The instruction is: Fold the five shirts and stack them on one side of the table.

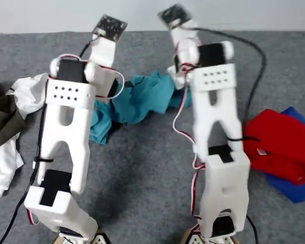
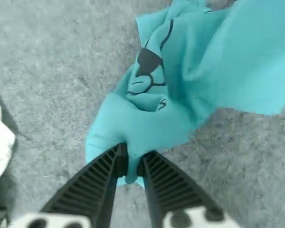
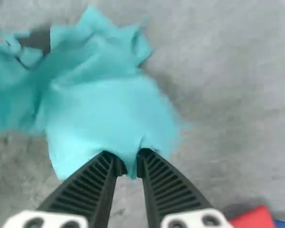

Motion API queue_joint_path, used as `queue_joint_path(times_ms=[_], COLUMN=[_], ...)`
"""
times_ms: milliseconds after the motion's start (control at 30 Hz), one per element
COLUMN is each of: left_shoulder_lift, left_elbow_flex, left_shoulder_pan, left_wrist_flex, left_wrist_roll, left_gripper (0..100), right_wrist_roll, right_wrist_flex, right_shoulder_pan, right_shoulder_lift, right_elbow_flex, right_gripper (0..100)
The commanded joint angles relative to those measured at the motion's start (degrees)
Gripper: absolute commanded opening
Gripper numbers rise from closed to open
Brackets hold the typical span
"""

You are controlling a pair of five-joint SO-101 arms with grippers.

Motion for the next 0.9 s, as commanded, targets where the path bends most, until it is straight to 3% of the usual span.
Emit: queue_joint_path(times_ms=[0, 600, 867], left_shoulder_lift=[-0.97, -19.16, -18.55], left_elbow_flex=[-11.47, -15.60, -11.65], left_shoulder_pan=[-0.70, -14.59, -14.68], left_wrist_flex=[6.07, 5.71, 2.55], left_wrist_roll=[-0.35, -0.70, -0.70], left_gripper=[1, 1, 1], right_wrist_roll=[0.44, 0.09, 0.18], right_wrist_flex=[2.33, 2.24, 1.98], right_shoulder_pan=[1.63, 3.47, 3.56], right_shoulder_lift=[-10.15, -49.10, -53.58], right_elbow_flex=[-2.81, -2.81, -0.44], right_gripper=[1.0, 1.0, 1.0])
